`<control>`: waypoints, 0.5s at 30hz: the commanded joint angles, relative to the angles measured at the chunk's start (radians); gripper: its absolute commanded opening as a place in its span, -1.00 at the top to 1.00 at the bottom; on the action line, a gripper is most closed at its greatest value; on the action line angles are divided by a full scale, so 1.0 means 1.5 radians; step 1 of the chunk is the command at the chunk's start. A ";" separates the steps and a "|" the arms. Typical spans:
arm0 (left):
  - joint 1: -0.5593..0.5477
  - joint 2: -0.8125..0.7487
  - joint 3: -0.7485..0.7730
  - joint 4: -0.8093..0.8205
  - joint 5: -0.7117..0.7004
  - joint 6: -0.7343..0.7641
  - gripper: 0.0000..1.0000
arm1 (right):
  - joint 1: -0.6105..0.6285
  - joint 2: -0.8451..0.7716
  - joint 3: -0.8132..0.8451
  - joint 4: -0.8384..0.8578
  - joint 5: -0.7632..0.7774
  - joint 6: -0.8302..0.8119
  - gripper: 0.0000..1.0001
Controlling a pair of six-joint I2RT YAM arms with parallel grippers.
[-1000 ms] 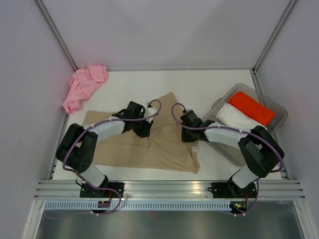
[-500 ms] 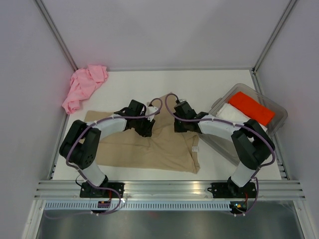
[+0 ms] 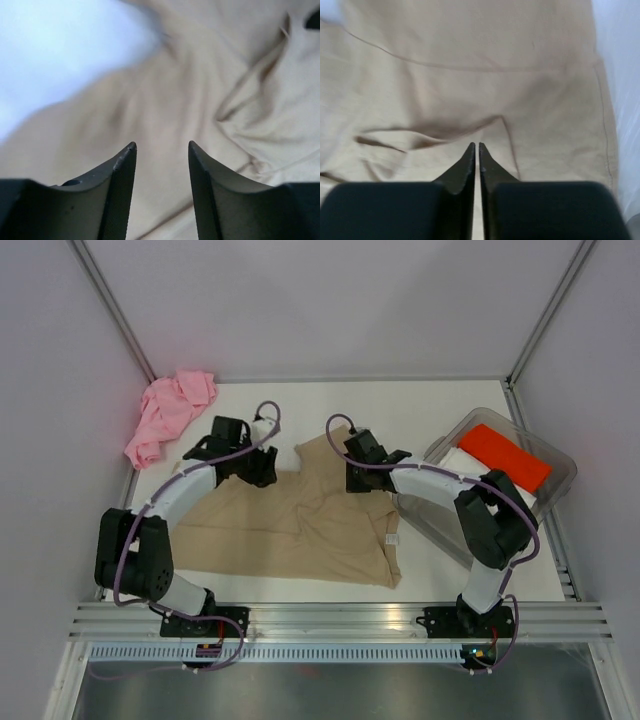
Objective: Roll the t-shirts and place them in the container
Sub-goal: Fold the tshirt
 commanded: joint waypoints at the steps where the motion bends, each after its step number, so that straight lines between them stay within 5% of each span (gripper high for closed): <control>1: 0.096 -0.041 0.069 -0.015 -0.007 0.037 -0.05 | -0.006 -0.026 0.109 -0.018 0.038 -0.028 0.70; 9: 0.340 0.096 0.208 -0.045 -0.011 0.043 -0.16 | -0.076 0.098 0.300 -0.045 0.037 -0.028 -0.07; 15: 0.410 0.219 0.292 -0.063 -0.031 0.047 -0.18 | -0.107 0.292 0.513 -0.139 0.059 -0.050 -0.15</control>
